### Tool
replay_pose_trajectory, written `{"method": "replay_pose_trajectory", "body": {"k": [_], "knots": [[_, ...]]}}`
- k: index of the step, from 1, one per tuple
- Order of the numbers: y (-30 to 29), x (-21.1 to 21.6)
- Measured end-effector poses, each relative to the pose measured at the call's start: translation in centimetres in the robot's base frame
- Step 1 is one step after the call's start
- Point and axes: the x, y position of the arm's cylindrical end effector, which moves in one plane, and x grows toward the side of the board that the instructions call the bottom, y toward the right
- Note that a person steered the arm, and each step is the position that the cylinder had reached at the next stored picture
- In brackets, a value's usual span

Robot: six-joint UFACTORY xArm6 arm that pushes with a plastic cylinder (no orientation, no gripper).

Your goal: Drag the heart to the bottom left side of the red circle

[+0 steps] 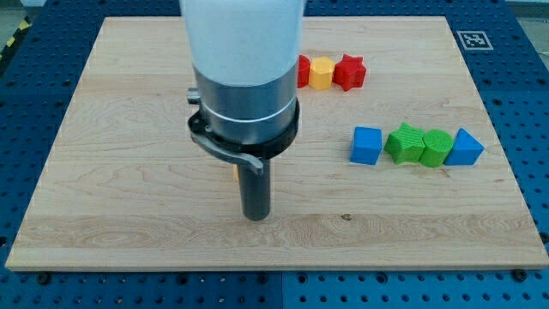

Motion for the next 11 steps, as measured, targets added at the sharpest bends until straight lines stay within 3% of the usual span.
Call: {"method": "replay_pose_trajectory", "body": {"k": [5,8,10,11], "knots": [[0.2,-0.1],[0.2,-4.5],[-1.1,-4.4],[1.0,-7.3]]}}
